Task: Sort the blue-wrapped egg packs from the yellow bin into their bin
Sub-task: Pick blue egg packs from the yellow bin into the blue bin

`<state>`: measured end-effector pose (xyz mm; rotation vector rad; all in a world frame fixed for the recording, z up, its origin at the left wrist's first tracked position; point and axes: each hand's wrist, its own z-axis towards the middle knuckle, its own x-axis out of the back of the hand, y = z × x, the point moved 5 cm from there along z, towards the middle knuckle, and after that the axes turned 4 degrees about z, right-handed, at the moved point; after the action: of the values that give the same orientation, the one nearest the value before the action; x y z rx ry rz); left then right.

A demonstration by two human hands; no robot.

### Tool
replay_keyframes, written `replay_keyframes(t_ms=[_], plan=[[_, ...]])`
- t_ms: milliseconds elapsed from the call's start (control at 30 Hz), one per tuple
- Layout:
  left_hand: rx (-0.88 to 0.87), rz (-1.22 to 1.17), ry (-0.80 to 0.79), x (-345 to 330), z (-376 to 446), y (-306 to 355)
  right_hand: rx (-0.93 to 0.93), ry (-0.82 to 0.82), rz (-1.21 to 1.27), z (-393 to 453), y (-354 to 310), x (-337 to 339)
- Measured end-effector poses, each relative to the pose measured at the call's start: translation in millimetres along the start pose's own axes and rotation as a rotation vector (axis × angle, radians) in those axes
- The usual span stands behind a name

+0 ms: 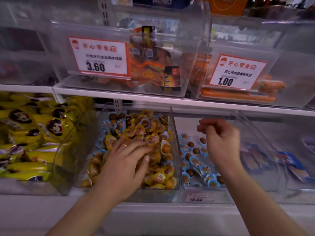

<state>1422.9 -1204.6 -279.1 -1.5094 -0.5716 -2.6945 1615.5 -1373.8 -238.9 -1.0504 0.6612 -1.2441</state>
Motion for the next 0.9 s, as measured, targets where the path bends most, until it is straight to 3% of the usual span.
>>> replay_keyframes(t_ms=[167,267,367,633,900], plan=[[0.206,0.043,0.168,47.4,-24.4,-52.0,0.363,-0.36,-0.23,-45.4,-38.1,-97.2],[0.312,0.04,0.181,59.0,-39.7,-77.4,0.418,-0.672,-0.427,-69.5,-30.2,-156.9],[0.375,-0.025,0.192,61.4,-47.5,-90.4,0.447,-0.845,-0.533,-82.6,-17.5,-198.0],[0.422,-0.155,0.195,54.2,-35.9,-106.1,0.505,-0.975,-0.738,-78.0,6.3,-257.6],[0.456,-0.222,0.19,44.0,-28.9,-118.2,0.327,-1.153,-0.848,-61.5,9.1,-279.4]])
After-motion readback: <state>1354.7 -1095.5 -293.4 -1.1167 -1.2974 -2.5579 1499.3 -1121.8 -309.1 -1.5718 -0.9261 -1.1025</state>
